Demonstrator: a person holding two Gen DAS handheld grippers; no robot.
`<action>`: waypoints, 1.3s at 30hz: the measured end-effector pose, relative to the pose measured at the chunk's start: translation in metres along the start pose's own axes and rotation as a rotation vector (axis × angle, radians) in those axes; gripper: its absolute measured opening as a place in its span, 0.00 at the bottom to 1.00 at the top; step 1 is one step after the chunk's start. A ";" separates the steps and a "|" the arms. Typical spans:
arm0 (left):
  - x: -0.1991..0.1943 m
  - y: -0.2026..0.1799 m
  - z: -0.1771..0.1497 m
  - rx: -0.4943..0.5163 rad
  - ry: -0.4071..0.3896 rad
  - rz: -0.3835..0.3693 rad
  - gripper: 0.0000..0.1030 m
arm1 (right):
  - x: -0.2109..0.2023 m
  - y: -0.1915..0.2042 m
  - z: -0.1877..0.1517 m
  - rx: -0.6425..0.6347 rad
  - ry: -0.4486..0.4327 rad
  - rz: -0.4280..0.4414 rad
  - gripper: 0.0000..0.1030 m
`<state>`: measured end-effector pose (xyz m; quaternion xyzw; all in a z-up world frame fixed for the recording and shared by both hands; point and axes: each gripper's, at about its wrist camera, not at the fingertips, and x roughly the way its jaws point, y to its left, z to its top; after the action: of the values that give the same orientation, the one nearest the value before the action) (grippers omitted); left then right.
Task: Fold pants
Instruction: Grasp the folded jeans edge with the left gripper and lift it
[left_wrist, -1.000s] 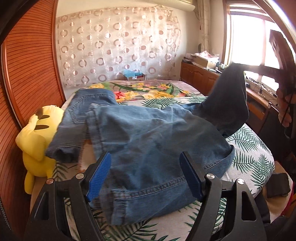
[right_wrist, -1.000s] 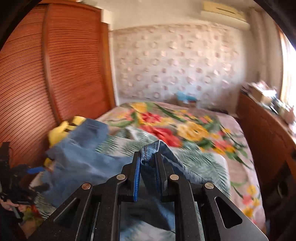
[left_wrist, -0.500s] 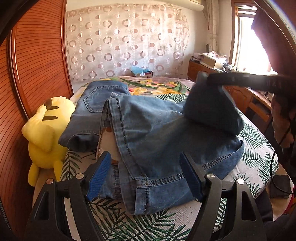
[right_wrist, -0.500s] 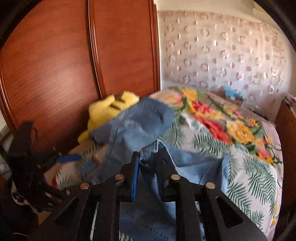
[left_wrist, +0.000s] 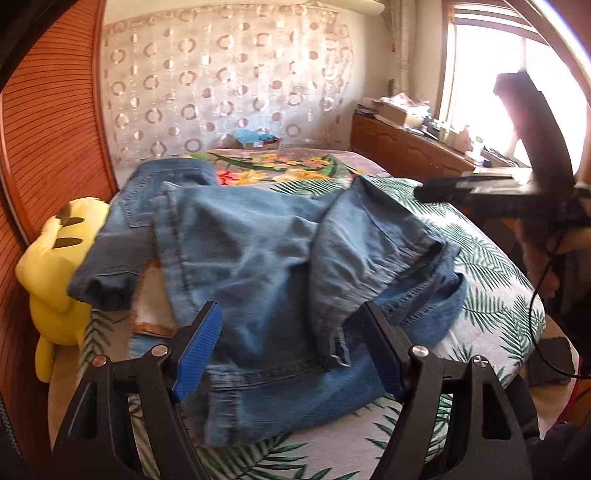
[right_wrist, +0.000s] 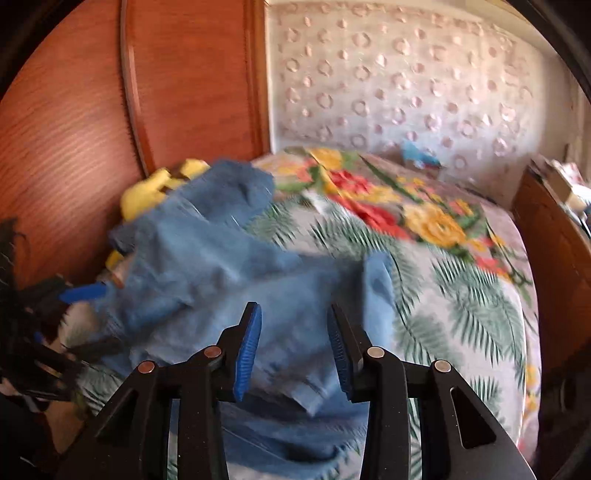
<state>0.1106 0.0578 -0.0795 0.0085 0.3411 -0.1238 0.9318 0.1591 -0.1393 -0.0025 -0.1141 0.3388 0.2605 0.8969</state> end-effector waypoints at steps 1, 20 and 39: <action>0.004 -0.002 -0.001 0.005 0.007 -0.010 0.74 | 0.003 -0.001 -0.003 0.013 0.018 -0.005 0.38; 0.009 -0.024 0.004 0.047 0.039 -0.074 0.07 | -0.020 0.000 0.040 0.073 -0.050 0.086 0.01; -0.026 0.032 -0.028 -0.104 0.030 -0.027 0.07 | 0.076 0.097 0.158 -0.189 -0.030 0.204 0.01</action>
<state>0.0807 0.0972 -0.0866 -0.0425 0.3609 -0.1181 0.9241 0.2412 0.0314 0.0612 -0.1594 0.3091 0.3826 0.8560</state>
